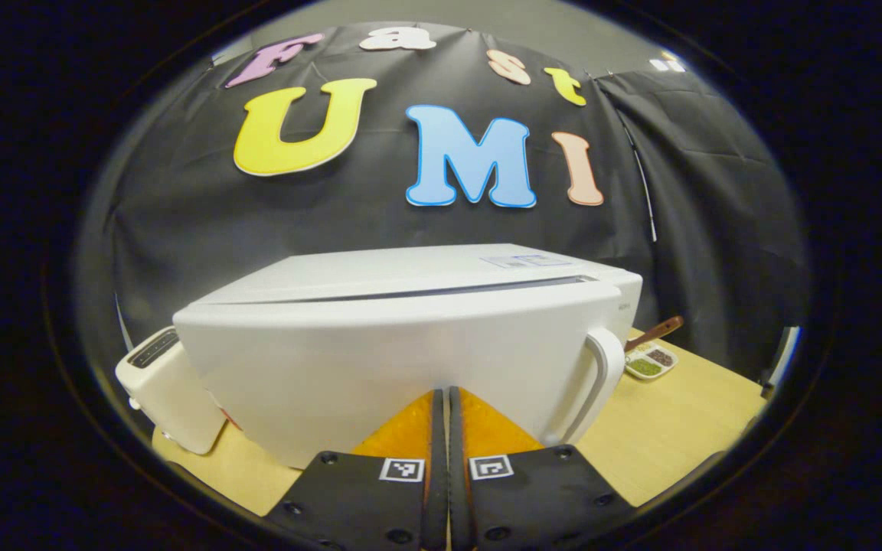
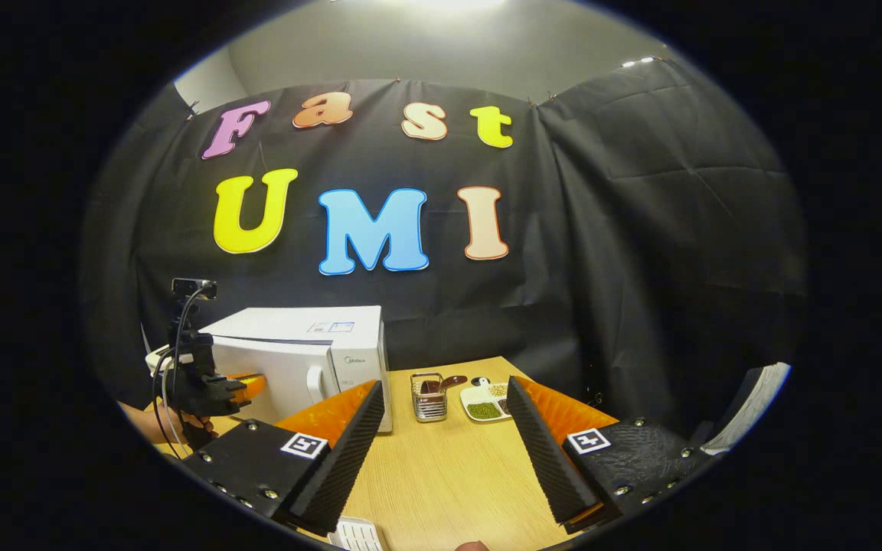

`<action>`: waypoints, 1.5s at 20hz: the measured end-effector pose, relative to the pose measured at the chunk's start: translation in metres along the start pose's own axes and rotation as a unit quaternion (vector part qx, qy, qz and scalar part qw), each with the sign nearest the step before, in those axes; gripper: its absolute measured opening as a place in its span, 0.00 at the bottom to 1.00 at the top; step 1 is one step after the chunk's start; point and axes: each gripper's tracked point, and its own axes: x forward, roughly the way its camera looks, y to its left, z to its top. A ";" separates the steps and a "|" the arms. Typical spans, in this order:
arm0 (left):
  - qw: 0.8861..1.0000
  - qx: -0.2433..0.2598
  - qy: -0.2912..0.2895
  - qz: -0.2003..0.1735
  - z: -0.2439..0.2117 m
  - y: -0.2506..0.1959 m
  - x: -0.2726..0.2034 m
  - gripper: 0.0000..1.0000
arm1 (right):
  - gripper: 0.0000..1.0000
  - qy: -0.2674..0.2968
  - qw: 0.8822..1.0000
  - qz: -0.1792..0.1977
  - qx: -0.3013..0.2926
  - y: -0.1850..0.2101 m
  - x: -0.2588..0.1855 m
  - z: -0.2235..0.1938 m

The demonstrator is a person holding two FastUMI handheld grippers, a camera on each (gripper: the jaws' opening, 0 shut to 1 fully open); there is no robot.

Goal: Open the microwave oven with the left hand, put the food in, and close the microwave oven.

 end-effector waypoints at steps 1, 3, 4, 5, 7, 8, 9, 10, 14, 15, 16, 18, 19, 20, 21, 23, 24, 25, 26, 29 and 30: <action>1.000 -0.004 0.004 0.004 -0.001 0.003 0.001 0.09 | 0.98 0.000 1.000 -0.001 -0.002 0.000 0.000 0.000; 1.000 -0.021 -0.005 0.003 0.000 0.002 0.004 0.08 | 0.98 0.003 1.000 -0.001 -0.004 -0.001 -0.001 -0.002; 1.000 -0.021 -0.008 0.006 0.000 0.004 0.004 0.08 | 0.98 0.004 1.000 0.002 -0.004 0.001 -0.002 -0.002; 1.000 -0.019 -0.009 0.008 0.000 0.006 0.007 0.09 | 0.98 0.005 1.000 0.004 -0.005 0.001 -0.003 -0.002; 1.000 -0.025 -0.002 0.014 -0.002 0.002 0.009 0.07 | 0.98 0.002 1.000 0.011 -0.007 0.003 -0.006 0.000; 1.000 -0.024 0.001 0.019 0.000 0.001 0.014 0.07 | 0.98 -0.001 1.000 0.016 -0.006 0.005 -0.010 0.001; 0.999 -0.017 0.012 0.028 -0.002 0.001 0.011 0.07 | 0.98 -0.001 1.000 0.022 -0.004 0.007 -0.012 0.002; 0.999 -0.007 0.011 0.038 0.004 0.002 0.007 0.07 | 0.98 -0.002 0.999 0.034 -0.003 0.013 -0.015 0.001; 0.998 -0.020 -0.041 0.046 0.048 -0.007 -0.048 0.07 | 0.98 -0.015 0.997 0.079 -0.010 0.023 -0.026 0.009; 0.997 -0.024 -0.050 0.051 0.053 -0.009 -0.065 0.07 | 0.98 -0.020 0.996 0.091 -0.008 0.024 -0.029 0.013; 0.996 -0.025 -0.058 0.057 0.059 -0.011 -0.082 0.07 | 0.98 -0.026 0.995 0.099 -0.007 0.023 -0.033 0.016; 0.994 -0.019 -0.074 0.072 0.069 -0.012 -0.114 0.07 | 0.98 -0.037 0.993 0.114 -0.006 0.021 -0.040 0.022; 0.994 -0.017 -0.079 0.079 0.073 -0.013 -0.130 0.07 | 0.98 -0.040 0.992 0.122 -0.005 0.020 -0.045 0.024; 0.992 -0.018 -0.086 0.085 0.077 -0.016 -0.148 0.07 | 0.98 -0.044 0.991 0.129 -0.003 0.018 -0.050 0.025; 0.992 -0.020 -0.091 0.090 0.079 -0.018 -0.162 0.07 | 0.98 -0.047 0.990 0.135 -0.001 0.017 -0.055 0.026; 0.989 -0.024 -0.098 0.106 0.083 -0.021 -0.193 0.07 | 0.98 -0.050 0.988 0.143 0.003 0.012 -0.064 0.027; 0.988 -0.026 -0.103 0.116 0.084 -0.022 -0.208 0.07 | 0.98 -0.053 0.988 0.148 0.007 0.009 -0.070 0.028; 0.986 -0.027 -0.108 0.123 0.086 -0.024 -0.223 0.07 | 0.98 -0.056 0.986 0.154 0.010 0.009 -0.076 0.029; 0.985 -0.026 -0.110 0.128 0.085 -0.027 -0.238 0.07 | 0.98 -0.059 0.986 0.158 0.012 0.007 -0.080 0.029; 0.982 -0.013 -0.120 0.142 0.088 -0.037 -0.279 0.08 | 0.98 -0.063 0.983 0.175 0.016 0.004 -0.094 0.029; 0.981 -0.006 -0.126 0.147 0.089 -0.038 -0.296 0.12 | 0.98 -0.064 0.981 0.181 0.017 0.004 -0.099 0.029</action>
